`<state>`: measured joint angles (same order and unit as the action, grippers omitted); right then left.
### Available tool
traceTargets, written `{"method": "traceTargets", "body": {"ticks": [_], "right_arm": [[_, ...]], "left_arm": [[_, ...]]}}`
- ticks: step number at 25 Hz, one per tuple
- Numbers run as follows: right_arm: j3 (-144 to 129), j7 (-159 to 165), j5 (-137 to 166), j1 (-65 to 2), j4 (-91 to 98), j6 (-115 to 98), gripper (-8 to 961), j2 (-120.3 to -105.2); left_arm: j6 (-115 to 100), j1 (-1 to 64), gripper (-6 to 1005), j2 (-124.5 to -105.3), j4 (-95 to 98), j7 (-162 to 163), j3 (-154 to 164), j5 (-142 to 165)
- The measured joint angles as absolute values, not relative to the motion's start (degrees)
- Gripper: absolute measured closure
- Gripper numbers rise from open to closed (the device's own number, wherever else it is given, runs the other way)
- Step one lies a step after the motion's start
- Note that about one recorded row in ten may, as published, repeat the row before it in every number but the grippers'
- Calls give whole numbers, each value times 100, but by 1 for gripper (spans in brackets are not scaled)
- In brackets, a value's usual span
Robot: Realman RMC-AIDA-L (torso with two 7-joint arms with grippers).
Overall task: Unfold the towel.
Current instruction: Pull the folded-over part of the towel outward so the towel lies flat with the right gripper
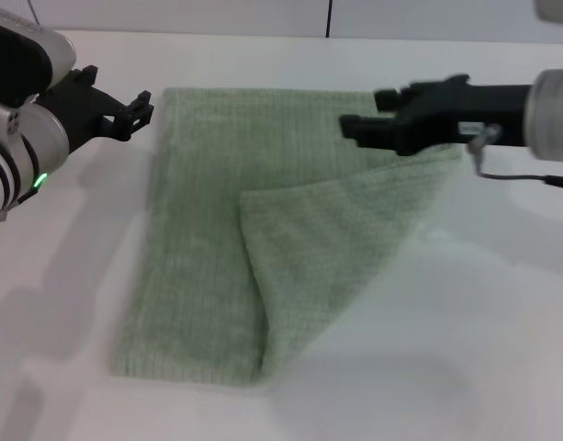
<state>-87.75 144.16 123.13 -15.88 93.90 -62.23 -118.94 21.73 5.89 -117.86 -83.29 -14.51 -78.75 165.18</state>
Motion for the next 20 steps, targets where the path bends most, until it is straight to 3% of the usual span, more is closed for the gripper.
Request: {"method": "traceTargets", "body": {"ticks": [8,12,15,18,20], "right_arm": [[-8091,14936,12792,-1950,9714,-7655,486,-11882],[-8050,14953,12880,-2019,9715,-7816,722,-11878],[-8057,14972,12978,-2032,9713,-7891,680,-11881],[-8046,15035,13027,-2056,9686,-8008,638,-11883],[-8065,15035,13037,-2060,9684,-8017,553,-11883]], "left_arm": [[2841,864,384,-11793,-8399,-1653,-7895,16508],[3403,1143,391,-11795,-8430,-1815,-7947,16506],[3907,1391,396,-11803,-8436,-1945,-8026,16504],[4216,1580,566,-11802,-8402,-1954,-8108,16504],[4317,1683,673,-11805,-8356,-1955,-8152,16504]]}}
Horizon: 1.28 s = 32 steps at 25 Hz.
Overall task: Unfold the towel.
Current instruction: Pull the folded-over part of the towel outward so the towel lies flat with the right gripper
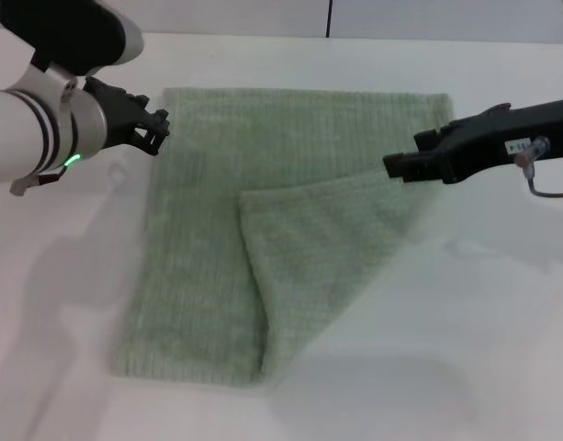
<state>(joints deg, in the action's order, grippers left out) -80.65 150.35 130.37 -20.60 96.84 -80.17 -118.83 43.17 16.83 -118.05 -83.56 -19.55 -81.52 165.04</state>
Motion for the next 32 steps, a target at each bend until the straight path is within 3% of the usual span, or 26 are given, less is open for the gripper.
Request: {"method": "traceTargets", "body": {"ticks": [3,7,16,32], "right_arm": [[-8220,15041,13227,-2090,9694,-8062,425,-11891],[-8247,15049,13246,-2129,9691,-8079,265,-11892],[-8608,15065,13344,-2262,9445,-7748,267,-11906],[-9500,15409,13925,-2990,8324,-6709,270,-11918]], "left_arm": [[4591,1929,824,-11803,-8214,-1957,-8179,16511],[4764,2114,878,-11805,-8019,-1962,-8186,16515],[4704,2160,1001,-11832,-7894,-1965,-8121,16518],[4804,2299,996,-11849,-7487,-1895,-7995,16479]]}}
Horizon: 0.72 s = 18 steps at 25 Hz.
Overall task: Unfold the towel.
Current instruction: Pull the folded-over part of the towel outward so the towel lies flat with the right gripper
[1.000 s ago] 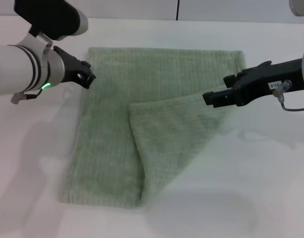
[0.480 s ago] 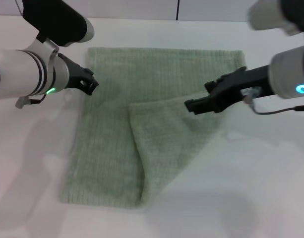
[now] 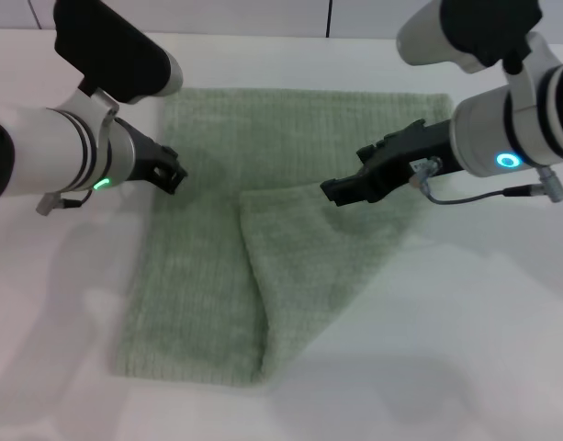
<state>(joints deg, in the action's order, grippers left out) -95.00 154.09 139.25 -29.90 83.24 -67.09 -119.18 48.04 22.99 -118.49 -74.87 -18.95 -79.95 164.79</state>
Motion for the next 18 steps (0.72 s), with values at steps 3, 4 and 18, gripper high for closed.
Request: {"method": "traceTargets", "body": {"ticks": [3,4,18], "right_arm": [[-9601,15413,13913,-3108,8135,-6631,270,-11918],[-9654,15413,13910,-3164,8059,-6599,270,-11917],[-10142,15494,13895,-3778,7243,-6118,286,-11935]], "left_arm": [[4840,2319,996,-11855,-7422,-1885,-7927,16450],[4841,2322,995,-11856,-7407,-1884,-7906,16445],[4803,2339,991,-11856,-7271,-1880,-7892,16444]]}}
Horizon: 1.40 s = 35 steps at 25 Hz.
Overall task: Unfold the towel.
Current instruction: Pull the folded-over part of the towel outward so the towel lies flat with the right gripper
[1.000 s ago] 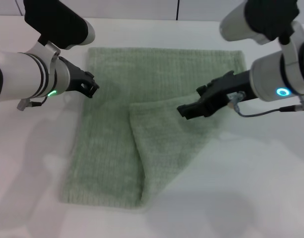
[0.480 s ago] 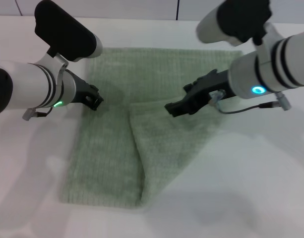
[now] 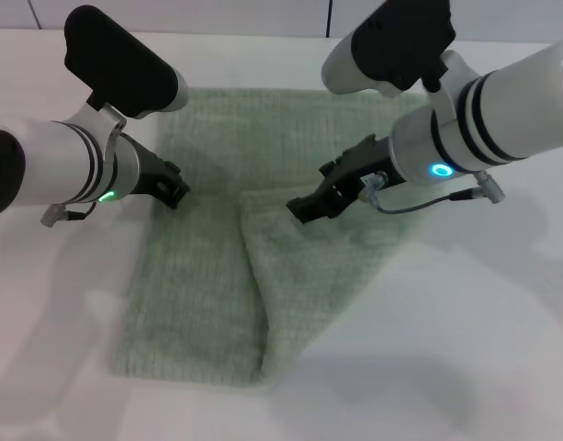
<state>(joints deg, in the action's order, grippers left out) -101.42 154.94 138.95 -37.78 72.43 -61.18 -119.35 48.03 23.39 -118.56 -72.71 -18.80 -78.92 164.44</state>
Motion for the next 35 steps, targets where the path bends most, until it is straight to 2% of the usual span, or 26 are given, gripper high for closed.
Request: {"method": "traceTargets", "body": {"ticks": [35], "right_arm": [[-11124,15444,13640,-4155,6405,-4705,335,-11953]], "left_arm": [[4852,2382,981,-11848,-7295,-1888,-7839,16444]]}}
